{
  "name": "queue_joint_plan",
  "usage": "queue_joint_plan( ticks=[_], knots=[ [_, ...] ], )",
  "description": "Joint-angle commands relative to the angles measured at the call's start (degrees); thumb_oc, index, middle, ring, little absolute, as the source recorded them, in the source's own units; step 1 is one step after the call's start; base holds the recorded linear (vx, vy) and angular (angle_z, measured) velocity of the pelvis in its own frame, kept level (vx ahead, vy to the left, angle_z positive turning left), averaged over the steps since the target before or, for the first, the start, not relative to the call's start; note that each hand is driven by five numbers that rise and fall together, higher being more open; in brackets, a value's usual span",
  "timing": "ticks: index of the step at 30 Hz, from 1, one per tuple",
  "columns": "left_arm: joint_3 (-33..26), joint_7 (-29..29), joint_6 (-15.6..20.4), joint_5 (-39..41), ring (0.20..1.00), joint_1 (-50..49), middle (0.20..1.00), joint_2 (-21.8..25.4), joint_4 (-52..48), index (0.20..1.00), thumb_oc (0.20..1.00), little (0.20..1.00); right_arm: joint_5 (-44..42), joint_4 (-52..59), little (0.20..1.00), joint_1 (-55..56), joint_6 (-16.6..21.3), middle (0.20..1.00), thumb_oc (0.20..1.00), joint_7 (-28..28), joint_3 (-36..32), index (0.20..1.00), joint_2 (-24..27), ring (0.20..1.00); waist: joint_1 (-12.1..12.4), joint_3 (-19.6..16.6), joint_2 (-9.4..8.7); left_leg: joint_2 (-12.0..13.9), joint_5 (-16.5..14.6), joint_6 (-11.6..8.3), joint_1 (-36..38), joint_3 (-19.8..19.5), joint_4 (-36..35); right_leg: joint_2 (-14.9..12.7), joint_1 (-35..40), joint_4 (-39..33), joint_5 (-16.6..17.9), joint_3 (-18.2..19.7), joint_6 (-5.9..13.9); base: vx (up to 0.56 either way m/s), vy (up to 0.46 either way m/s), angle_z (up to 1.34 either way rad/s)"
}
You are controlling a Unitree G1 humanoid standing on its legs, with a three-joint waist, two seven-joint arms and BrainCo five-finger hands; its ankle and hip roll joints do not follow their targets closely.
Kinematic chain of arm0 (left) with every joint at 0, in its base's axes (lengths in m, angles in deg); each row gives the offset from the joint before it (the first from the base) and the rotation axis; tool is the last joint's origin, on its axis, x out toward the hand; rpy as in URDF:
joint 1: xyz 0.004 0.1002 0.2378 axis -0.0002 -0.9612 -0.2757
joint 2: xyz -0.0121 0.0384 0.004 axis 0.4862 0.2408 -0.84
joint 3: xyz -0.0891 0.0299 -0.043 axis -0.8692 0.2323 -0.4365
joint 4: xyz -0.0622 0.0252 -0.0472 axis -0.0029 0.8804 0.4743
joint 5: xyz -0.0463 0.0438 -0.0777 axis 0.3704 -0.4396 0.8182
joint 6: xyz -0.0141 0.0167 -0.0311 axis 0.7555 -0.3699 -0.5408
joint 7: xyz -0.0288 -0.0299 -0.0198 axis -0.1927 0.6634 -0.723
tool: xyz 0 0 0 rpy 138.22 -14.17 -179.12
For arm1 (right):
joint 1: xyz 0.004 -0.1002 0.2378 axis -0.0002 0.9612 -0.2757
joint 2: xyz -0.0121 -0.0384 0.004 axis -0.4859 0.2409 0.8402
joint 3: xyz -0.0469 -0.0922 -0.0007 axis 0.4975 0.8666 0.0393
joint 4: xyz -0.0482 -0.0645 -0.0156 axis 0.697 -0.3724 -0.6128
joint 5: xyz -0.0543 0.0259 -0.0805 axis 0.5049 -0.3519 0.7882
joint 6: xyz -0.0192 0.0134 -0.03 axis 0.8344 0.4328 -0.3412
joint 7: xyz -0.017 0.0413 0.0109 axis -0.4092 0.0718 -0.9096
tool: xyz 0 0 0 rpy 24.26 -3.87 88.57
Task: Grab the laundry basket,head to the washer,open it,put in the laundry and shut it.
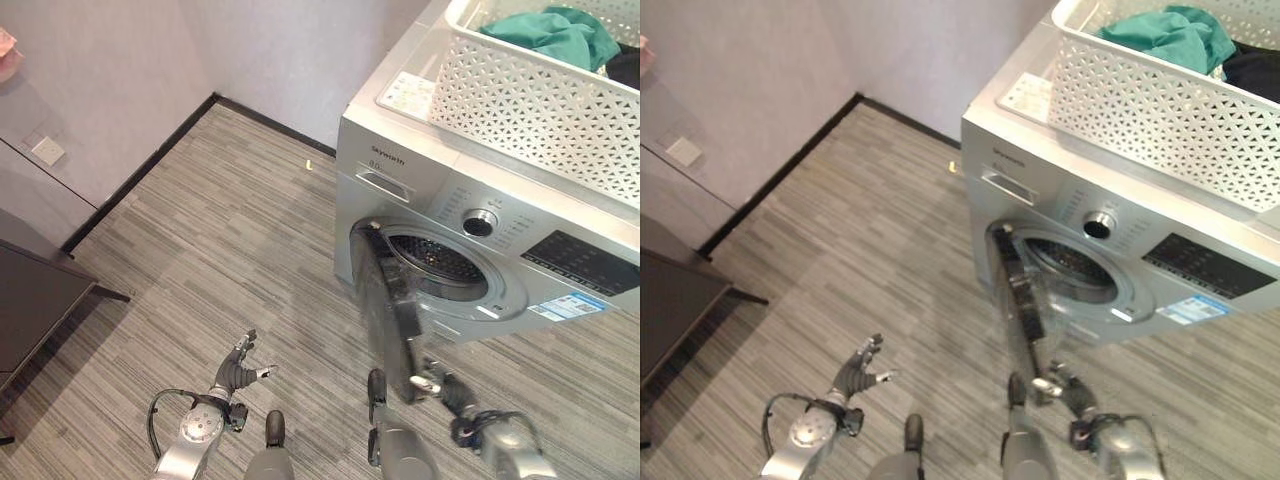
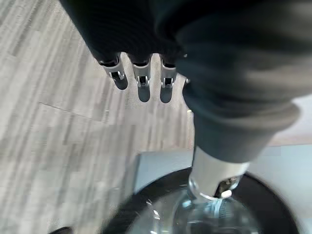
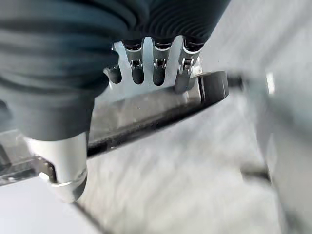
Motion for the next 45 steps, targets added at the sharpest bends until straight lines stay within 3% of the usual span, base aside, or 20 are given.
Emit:
queue_joint_plan(
  ticks=[1, 8, 9, 11, 13, 14, 17, 18, 19, 24, 29, 31, 32, 35, 38, 39, 41, 43, 45],
  knots=[
    [-1.6, 2.1, 3.8, 0.8, 1.0, -0.4, 1.0, 4.1, -2.0, 1.0, 1.0, 1.0, -3.3, 3.6, 1.0, -3.0, 2.4, 1.0, 1.0, -2.6, 0.7, 1.0, -4.1, 1.0, 2.5, -4.5, -1.49, -1.6, -1.0, 1.41, 2.6, 0.0, 0.6, -3.0, 2.0, 3.0, -8.2, 2.4, 2.73, 0.02, -0.009, 0.06],
    [-3.4, 3.7, 4.5, -1.2, 1.0, -0.4, 1.0, 5.6, -5.1, 1.0, 1.0, 1.0, -2.8, 1.7, 1.0, -3.5, 2.7, 1.0, 1.0, -1.8, 0.6, 1.0, -4.8, 1.0, 3.2, -5.1, -1.46, -1.4, -1.0, 1.23, 3.0, -0.6, 0.6, -2.9, 3.0, 2.9, -8.5, 1.8, 2.65, 0.02, -0.012, 0.21],
    [-13.1, 10.7, 6.8, -20.6, 1.0, 2.2, 1.0, 15.9, -24.6, 1.0, 1.0, 1.0, 0.1, -3.5, 1.0, -4.4, 4.4, 1.0, 1.0, -0.5, -1.1, 1.0, -5.8, 1.0, 4.6, -6.2, -1.57, -0.3, -1.6, 0.65, 4.3, -1.6, 0.6, -2.5, 5.6, 2.4, -9.4, 0.7, 2.6, 0.1, -0.059, 0.04],
    [-14.7, 9.7, 7.3, -23.6, 1.0, 4.7, 1.0, 18.7, -31.0, 1.0, 1.0, 1.0, 1.0, -4.1, 1.0, -4.8, 4.5, 1.0, 1.0, -0.3, -1.3, 1.0, -5.7, 1.0, 4.6, -6.4, -1.58, -0.2, -1.8, 0.58, 4.5, -1.6, 0.6, -2.5, 5.8, 2.3, -9.4, 0.6, 2.68, 0.07, -0.04, 0.27],
    [-15.6, 8.3, 7.2, -21.7, 1.0, 5.4, 1.0, 18.7, -34.6, 1.0, 1.0, 1.0, 1.8, -4.8, 1.0, -5.0, 4.3, 1.0, 1.0, -0.1, -1.5, 1.0, -5.8, 1.0, 4.5, -6.4, -1.62, -0.1, -2.0, 0.57, 4.8, -1.5, 0.6, -2.4, 6.1, 2.2, -9.4, 0.6, 2.63, 0.03, -0.011, 0.48],
    [-12.0, -0.5, 9.3, -2.0, 1.0, 10.7, 1.0, 18.4, -41.0, 1.0, 1.0, 1.0, 3.6, -6.8, 1.0, -5.6, 3.1, 1.0, 1.0, 0.5, -1.9, 1.0, -5.8, 1.0, 3.8, -6.9, -1.38, -0.1, -2.3, 0.56, 5.5, -1.2, 0.6, -2.2, 6.6, 2.0, -9.4, 0.8, 2.57, 0.07, 0.006, 0.21],
    [-4.3, -8.2, 8.3, 19.8, 1.0, 17.6, 1.0, 17.0, -43.2, 1.0, 1.0, 1.0, 5.9, -8.3, 1.0, -5.7, 1.9, 1.0, 1.0, 0.4, -1.0, 1.0, -5.7, 1.0, 2.7, -7.8, -1.13, -0.1, -2.6, 0.47, 6.4, -0.4, 0.6, -2.1, 7.2, 1.8, -9.4, 1.3, 2.64, 0.06, 0.018, -0.08],
    [0.6, -9.5, 7.4, 29.6, 1.0, 22.4, 1.0, 13.7, -41.9, 1.0, 1.0, 1.0, 6.2, -10.2, 1.0, -5.4, 1.8, 1.0, 1.0, 0.8, -0.4, 1.0, -6.1, 1.0, 1.8, -8.2, -1.19, -0.1, -2.7, 0.42, 6.8, -0.1, 0.6, -2.1, 7.5, 1.7, -9.3, 1.5, 2.69, 0.06, 0.02, -0.16],
    [0.8, -9.6, 7.5, 29.7, 1.0, 22.6, 1.0, 13.7, -41.7, 1.0, 1.0, 1.0, 6.2, -10.3, 1.0, -5.4, 1.8, 1.0, 1.0, 0.8, -0.5, 1.0, -6.1, 1.0, 1.9, -8.1, -1.15, -0.1, -2.7, 0.41, 6.9, -0.1, 0.6, -2.1, 7.6, 1.6, -9.3, 1.6, 2.69, 0.05, 0.009, -0.16],
    [13.1, -12.2, 3.5, 45.8, 1.0, 30.4, 1.0, 5.0, -37.9, 1.0, 1.0, 1.0, 7.6, -13.3, 1.0, -4.9, 1.2, 1.0, 1.0, 1.9, -0.5, 1.0, -6.0, 1.0, -0.5, -7.8, -1.22, -0.5, -2.8, 0.59, 7.1, 0.0, 0.6, -2.2, 7.4, 1.8, -9.1, 2.2, 2.97, 0.02, 0.007, -0.07],
    [21.7, -13.9, 0.1, 49.2, 1.0, 33.0, 1.0, 1.7, -31.9, 1.0, 1.0, 1.0, 6.8, -14.2, 1.0, -4.2, 1.2, 1.0, 1.0, 2.6, -1.9, 1.0, -5.6, 1.0, -2.5, -7.4, -1.2, -0.8, -2.9, 0.76, 7.0, 0.9, 0.6, -2.4, 6.2, 2.2, -8.8, 3.3, 3.39, 0.01, 0.037, -0.11],
    [23.5, -14.6, -0.6, 47.9, 1.0, 34.1, 1.0, 0.5, -26.4, 1.0, 1.0, 1.0, 6.5, -13.9, 1.0, -4.0, 1.3, 1.0, 1.0, 2.5, -1.8, 1.0, -5.4, 1.0, -3.3, -7.4, -1.23, -1.0, -3.0, 0.77, 7.1, 1.4, 0.6, -2.3, 5.7, 2.3, -8.7, 4.0, 3.47, 0.02, 0.052, -0.18],
    [26.3, -17.3, -2.4, 45.3, 1.0, 36.5, 1.0, -0.4, -18.7, 1.0, 1.0, 1.0, 4.9, -18.7, 1.0, -3.4, 0.2, 1.0, 1.0, 1.7, -3.2, 1.0, -5.2, 1.0, -4.4, -7.4, -1.17, -1.0, -3.3, 0.68, 7.4, 2.2, 0.6, -2.3, 5.2, 2.3, -8.5, 4.8, 3.65, 0.03, 0.054, -0.21],
    [30.9, -23.1, -3.4, 39.4, 1.0, 37.8, 1.0, 3.4, -11.4, 1.0, 1.0, 1.0, 5.5, -17.5, 1.0, -6.4, 1.6, 1.0, 1.0, -0.6, -1.1, 1.0, -3.4, 1.0, -5.3, -7.9, -1.01, -1.2, -3.4, 0.69, 6.9, 3.2, 0.6, -2.1, 3.4, 2.3, -7.8, 6.5, 4.05, 0.01, 0.055, -0.29],
    [34.9, -24.8, -4.1, 23.1, 1.0, 41.8, 1.0, 9.9, 3.6, 1.0, 1.0, 1.0, 6.9, -16.8, 1.0, -5.0, 0.8, 1.0, 1.0, -1.7, -2.3, 1.0, -1.7, 1.0, -6.9, -7.9, -1.19, -1.0, -3.0, 0.4, 6.0, 5.0, 0.6, -1.7, 0.8, 2.7, -7.3, 8.1, 4.36, -0.03, 0.046, -0.39],
    [37.9, -25.1, -3.2, 11.2, 1.0, 43.8, 1.0, 10.3, 10.4, 1.0, 1.0, 1.0, 8.3, -16.8, 1.0, -5.7, 0.8, 1.0, 1.0, -1.7, -2.0, 1.0, -0.9, 1.0, -7.4, -7.6, -1.38, -1.0, -3.0, 0.39, 5.4, 5.4, 0.6, -1.4, -0.1, 2.7, -7.1, 8.5, 4.41, -0.06, 0.023, -0.4],
    [41.0, -25.1, -2.2, -6.9, 1.0, 47.1, 1.0, 7.3, 24.4, 1.0, 1.0, 1.0, 9.0, -13.6, 1.0, -6.7, 0.9, 1.0, 1.0, -1.6, -0.3, 1.0, -0.1, 1.0, -8.2, -6.9, -2.05, -0.9, -2.7, 0.36, 4.1, 5.9, 0.6, -1.0, -1.9, 3.0, -6.8, 9.2, 4.35, -0.06, 0.012, -0.24],
    [36.9, -16.7, -3.6, -23.0, 1.0, 50.8, 1.0, 0.8, 45.5, 1.0, 1.0, 1.0, 7.4, -6.9, 1.0, -5.0, 1.4, 1.0, 1.0, -1.3, -0.2, 1.0, 1.1, 1.0, -9.7, -6.0, -3.72, -0.7, -2.0, 0.29, 2.3, 6.3, 0.6, -0.5, -4.2, 3.3, -6.4, 9.7, 4.16, -0.08, -0.008, -0.15],
    [35.0, -14.6, -4.5, -25.5, 1.0, 52.0, 1.0, -0.3, 49.4, 1.0, 1.0, 1.0, 7.2, -6.0, 1.0, -4.4, 1.7, 1.0, 1.0, -1.2, -0.6, 1.0, 1.7, 1.0, -10.0, -5.7, -4.12, -0.7, -1.8, 0.25, 1.7, 6.0, 0.6, -0.4, -4.7, 3.3, -6.2, 9.8, 4.08, -0.05, -0.02, -0.1]
  ],
)
